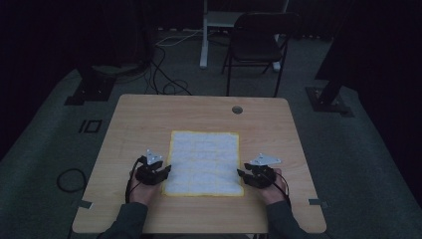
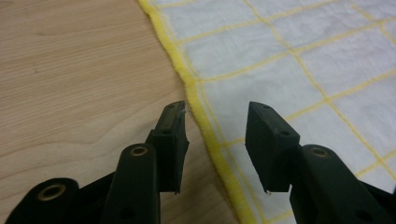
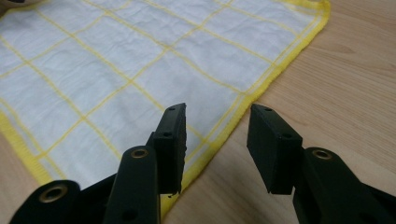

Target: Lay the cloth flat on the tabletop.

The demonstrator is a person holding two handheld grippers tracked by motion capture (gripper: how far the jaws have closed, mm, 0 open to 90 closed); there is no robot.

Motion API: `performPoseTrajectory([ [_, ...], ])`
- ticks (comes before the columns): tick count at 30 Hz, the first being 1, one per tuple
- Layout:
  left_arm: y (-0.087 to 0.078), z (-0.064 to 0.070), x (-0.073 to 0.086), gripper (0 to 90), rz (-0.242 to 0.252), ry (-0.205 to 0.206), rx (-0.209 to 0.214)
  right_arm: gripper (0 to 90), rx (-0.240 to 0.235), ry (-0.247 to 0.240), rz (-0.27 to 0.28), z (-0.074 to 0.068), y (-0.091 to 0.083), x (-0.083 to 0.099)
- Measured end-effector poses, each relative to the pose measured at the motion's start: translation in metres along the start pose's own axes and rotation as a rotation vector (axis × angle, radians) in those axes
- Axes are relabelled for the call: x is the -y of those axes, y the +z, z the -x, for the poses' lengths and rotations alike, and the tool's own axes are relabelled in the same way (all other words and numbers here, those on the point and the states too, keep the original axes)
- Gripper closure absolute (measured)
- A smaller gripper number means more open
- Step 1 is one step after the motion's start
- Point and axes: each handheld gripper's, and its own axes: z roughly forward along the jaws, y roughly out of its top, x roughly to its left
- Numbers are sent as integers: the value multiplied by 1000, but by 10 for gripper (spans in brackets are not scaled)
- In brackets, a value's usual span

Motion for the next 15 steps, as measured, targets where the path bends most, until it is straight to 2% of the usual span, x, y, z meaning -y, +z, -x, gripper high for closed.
performPoseTrajectory([
  [6, 3, -12, -2, 554, 18, -68, -8, 564, 21, 19, -1, 6, 2, 1],
  [15, 9, -13, -3, 538, 11, -83, -3, 558, 42, 60, 11, 17, -3, 6],
])
